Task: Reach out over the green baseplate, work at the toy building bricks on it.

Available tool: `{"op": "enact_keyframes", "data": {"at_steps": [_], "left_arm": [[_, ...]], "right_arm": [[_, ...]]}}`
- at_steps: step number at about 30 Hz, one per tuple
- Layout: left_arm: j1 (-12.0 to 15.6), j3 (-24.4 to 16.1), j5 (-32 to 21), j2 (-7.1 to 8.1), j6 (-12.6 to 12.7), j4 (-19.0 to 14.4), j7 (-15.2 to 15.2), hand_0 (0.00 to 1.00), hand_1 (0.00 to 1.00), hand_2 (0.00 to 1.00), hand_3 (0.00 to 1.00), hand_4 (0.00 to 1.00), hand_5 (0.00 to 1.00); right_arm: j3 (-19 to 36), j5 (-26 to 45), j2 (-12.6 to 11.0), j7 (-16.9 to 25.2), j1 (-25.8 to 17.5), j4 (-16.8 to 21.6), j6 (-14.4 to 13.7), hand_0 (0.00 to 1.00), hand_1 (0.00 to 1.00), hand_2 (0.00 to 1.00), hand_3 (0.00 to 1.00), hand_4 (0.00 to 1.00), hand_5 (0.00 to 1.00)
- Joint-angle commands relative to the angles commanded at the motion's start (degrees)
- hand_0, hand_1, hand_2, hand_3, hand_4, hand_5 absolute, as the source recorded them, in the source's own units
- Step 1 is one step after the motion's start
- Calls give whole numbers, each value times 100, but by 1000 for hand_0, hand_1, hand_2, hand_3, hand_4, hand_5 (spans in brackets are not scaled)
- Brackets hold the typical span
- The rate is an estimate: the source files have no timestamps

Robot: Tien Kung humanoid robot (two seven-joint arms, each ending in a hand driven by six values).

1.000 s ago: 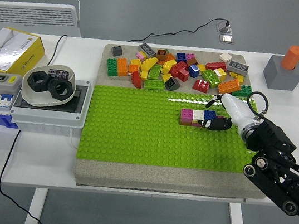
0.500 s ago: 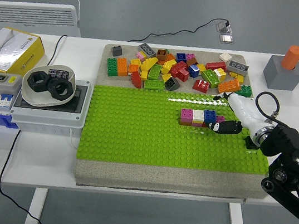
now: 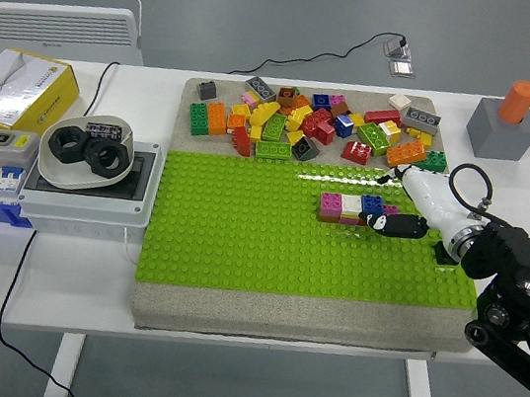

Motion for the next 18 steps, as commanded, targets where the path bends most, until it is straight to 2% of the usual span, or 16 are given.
{"op": "enact_keyframes", "data": {"at_steps": [11, 18], "left_arm": [[-5, 0, 2, -2, -1, 0, 0, 640, 567, 740, 970, 998, 998], [-12, -2, 10, 2, -7, 2, -2, 639, 567, 740, 970, 998, 998]], "right_arm": [[-93, 54, 154, 45, 24, -258, -37, 910, 895, 932, 675, 783, 570], [-156, 117, 202, 78, 45, -338, -61, 914, 900, 935, 675, 740, 570]]}}
